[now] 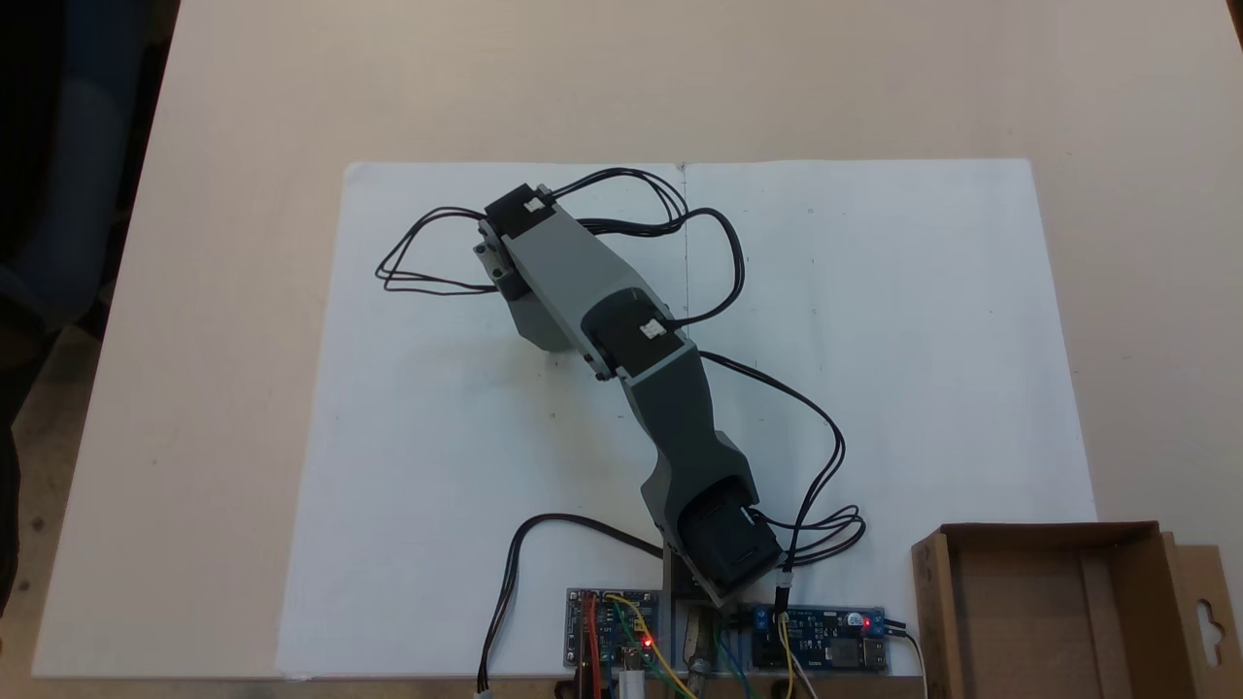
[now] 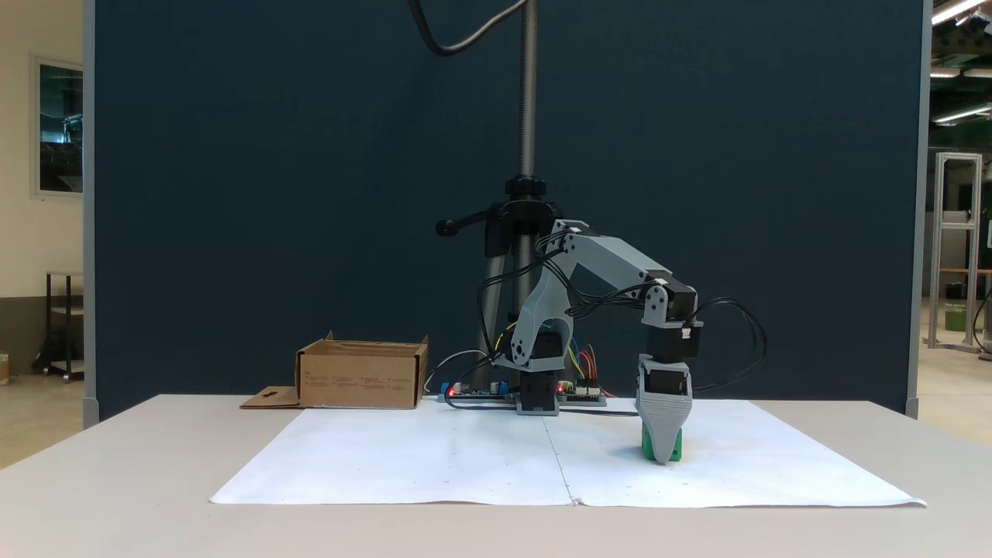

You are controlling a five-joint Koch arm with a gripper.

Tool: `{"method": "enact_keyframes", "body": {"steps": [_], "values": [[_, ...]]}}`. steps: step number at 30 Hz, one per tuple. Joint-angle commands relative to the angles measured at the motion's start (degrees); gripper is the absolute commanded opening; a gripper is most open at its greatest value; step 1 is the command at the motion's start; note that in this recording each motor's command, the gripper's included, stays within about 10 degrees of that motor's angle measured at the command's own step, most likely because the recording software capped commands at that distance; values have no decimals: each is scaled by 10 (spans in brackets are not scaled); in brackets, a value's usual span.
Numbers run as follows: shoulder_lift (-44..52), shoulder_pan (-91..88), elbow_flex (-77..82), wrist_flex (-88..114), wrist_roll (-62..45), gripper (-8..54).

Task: Grasp a green dice and put it in the bin.

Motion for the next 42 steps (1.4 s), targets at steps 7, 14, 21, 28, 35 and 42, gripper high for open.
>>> {"method": "enact_keyframes", "body": {"steps": [7,14,21,28,35,42], "values": [[11,-6,-3,-12,47,380],[14,-4,11,-10,47,243],[27,-2,20,-10,51,144],[77,47,25,-5,51,127],[155,184,25,-33,47,127],[231,356,25,-62,-12,127]]}}
